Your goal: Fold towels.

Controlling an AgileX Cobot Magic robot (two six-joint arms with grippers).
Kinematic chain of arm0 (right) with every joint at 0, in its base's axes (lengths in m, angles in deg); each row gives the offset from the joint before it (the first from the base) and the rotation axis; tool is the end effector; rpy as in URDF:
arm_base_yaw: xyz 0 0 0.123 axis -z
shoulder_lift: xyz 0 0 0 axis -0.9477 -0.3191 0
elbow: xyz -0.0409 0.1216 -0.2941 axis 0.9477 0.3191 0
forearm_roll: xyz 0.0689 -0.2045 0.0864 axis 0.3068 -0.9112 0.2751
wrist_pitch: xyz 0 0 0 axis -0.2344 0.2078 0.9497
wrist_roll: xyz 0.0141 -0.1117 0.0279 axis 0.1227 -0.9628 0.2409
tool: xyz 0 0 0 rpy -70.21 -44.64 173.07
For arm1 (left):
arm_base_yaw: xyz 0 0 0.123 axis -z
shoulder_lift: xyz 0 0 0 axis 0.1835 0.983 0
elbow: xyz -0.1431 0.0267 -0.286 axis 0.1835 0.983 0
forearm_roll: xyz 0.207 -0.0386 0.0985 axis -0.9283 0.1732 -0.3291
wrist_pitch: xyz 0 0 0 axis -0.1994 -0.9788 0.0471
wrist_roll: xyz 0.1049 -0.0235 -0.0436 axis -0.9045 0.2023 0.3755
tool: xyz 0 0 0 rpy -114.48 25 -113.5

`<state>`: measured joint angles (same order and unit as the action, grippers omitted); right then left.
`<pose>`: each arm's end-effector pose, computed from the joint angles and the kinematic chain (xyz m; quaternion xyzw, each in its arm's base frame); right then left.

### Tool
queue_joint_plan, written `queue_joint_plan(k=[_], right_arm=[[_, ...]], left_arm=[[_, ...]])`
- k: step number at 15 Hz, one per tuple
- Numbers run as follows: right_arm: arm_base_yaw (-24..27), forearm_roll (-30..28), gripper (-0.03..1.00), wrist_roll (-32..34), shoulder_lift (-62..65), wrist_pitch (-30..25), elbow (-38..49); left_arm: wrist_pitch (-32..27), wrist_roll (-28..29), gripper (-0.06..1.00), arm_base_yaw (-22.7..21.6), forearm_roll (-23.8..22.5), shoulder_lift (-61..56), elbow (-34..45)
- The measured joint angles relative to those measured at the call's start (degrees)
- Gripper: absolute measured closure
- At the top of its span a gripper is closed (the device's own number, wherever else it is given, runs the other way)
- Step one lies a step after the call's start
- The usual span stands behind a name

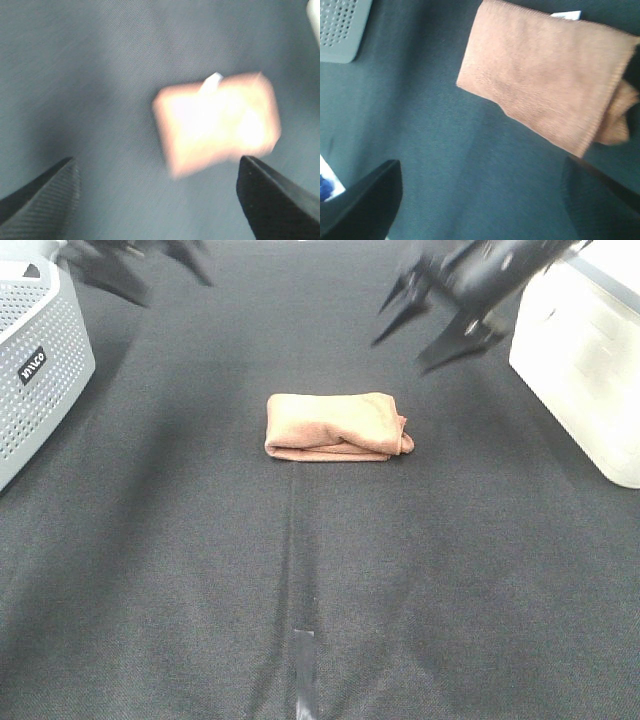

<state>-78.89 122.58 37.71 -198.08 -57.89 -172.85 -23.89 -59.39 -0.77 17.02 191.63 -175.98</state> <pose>0.4596 0.1331 0.2622 -0.1359 0.9248 0.3293 0.1337 0.4711 -0.1177 0.3160 0.0452 0.9545 -0.1907 0.2249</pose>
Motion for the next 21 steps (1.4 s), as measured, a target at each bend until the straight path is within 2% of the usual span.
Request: queue_joint_plan(k=[1, 2, 3, 5, 8, 10, 11, 16, 17, 18, 21], right_arm=[[0.0, -2.3, 0.16, 1.8, 1.8, -0.1, 0.0], [0.0, -7.6, 0.16, 4.8, 4.7, -0.2, 0.0], [0.0, -10.9, 0.16, 6.3, 7.0, -0.2, 0.0], [0.0, -16.4, 0.16, 8.2, 12.2, -0.2, 1.7], [0.0, -20.3, 0.16, 9.1, 23.0, -0.2, 10.0], [0.0, -21.3, 0.16, 9.1, 30.5, -0.3, 17.6], [0.0, -22.0, 0.16, 9.1, 37.5, -0.3, 23.9], [0.0, -24.8, 0.17, 9.2, 62.8, -0.3, 47.0], [0.0, -24.9, 0.17, 9.2, 65.5, -0.3, 49.5], [0.0, -26.0, 0.17, 10.5, 72.7, -0.4, 56.2], [0.0, -29.6, 0.17, 13.1, 87.1, -0.5, 68.0]], left_arm=[[-2.1, 0.1, 0.14, 0.0, -1.5, -1.9, 0.0], [-3.7, 0.5, 0.14, 0.0, -3.5, -4.4, 0.0], [-4.1, 1.1, 0.14, 0.0, -6.8, -8.1, 0.0], [-4.2, 2.0, 0.14, 0.0, -9.9, -14.1, 1.3], [-4.2, 2.2, 0.14, 0.0, -12.4, -23.7, 8.1], [-4.2, 2.2, 0.14, 0.0, -12.7, -32.3, 16.7], [-4.2, 2.3, 0.14, 0.0, -12.7, -39.3, 25.1], [-4.4, 2.3, 0.14, 0.0, -12.7, -66.6, 53.1], [-4.4, 2.3, 0.14, 0.0, -12.7, -69.2, 55.3], [-4.4, 2.3, 0.14, 0.0, -12.8, -79.1, 62.9], [-4.6, 2.3, 0.14, 0.0, -12.8, -98.5, 74.1]])
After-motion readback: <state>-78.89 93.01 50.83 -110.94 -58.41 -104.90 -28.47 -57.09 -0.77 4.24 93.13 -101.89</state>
